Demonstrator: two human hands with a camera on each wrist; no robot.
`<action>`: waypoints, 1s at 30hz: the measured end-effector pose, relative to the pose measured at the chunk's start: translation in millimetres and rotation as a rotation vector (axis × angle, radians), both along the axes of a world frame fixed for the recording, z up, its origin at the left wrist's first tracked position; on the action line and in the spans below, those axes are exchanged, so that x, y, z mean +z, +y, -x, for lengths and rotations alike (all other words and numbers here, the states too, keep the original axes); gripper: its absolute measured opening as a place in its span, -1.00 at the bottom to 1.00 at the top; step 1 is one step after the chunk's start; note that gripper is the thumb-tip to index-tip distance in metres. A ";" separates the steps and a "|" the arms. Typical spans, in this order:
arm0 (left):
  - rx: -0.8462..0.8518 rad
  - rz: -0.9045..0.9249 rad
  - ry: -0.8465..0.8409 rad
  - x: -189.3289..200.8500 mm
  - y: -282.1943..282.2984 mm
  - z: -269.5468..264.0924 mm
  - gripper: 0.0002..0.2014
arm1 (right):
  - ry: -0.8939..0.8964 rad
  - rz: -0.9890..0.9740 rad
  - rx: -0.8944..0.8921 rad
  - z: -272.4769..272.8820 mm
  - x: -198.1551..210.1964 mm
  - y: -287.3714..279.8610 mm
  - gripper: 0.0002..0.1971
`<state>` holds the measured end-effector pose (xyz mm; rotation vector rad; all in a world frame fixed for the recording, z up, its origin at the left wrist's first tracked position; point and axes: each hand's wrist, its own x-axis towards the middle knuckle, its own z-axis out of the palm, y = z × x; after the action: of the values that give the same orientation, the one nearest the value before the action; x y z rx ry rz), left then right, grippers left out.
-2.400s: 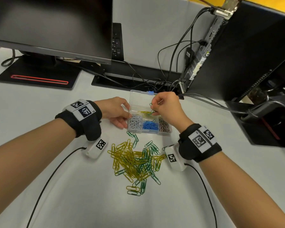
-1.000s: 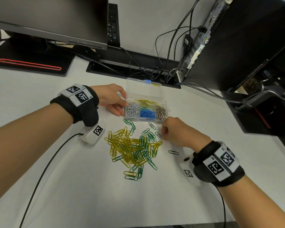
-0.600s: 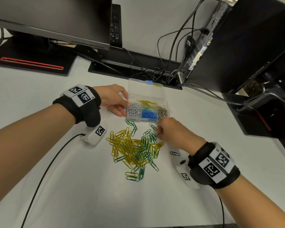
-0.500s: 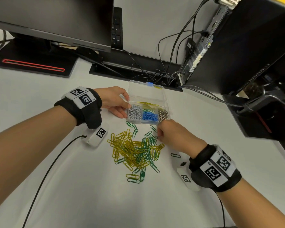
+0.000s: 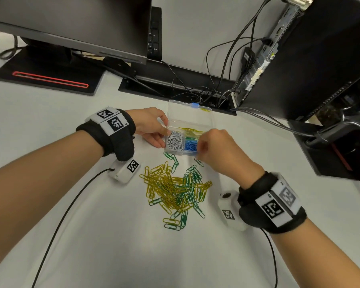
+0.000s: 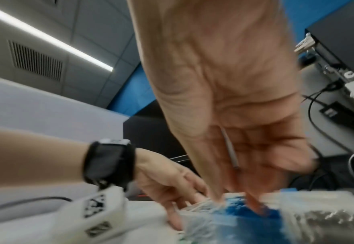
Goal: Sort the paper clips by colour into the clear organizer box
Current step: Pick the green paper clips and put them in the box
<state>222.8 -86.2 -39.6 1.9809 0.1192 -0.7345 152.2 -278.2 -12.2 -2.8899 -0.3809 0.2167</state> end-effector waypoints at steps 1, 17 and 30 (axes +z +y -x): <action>-0.004 -0.001 0.000 0.1 0.0 -0.2 -0.72 | 0.070 0.057 -0.022 7.0 -2.7 -1.2 -0.84; 0.003 0.012 0.000 1.0 1.0 1.4 -0.71 | 0.236 0.131 0.089 18.3 -15.1 -0.5 -0.71; 0.003 0.015 0.000 -0.7 0.9 0.5 -0.72 | 0.205 0.032 0.157 7.6 -15.5 -7.4 -0.93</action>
<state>222.3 -85.4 -40.3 1.9660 0.1157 -0.7313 144.6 -285.6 -27.7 -2.8338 -0.5712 0.5441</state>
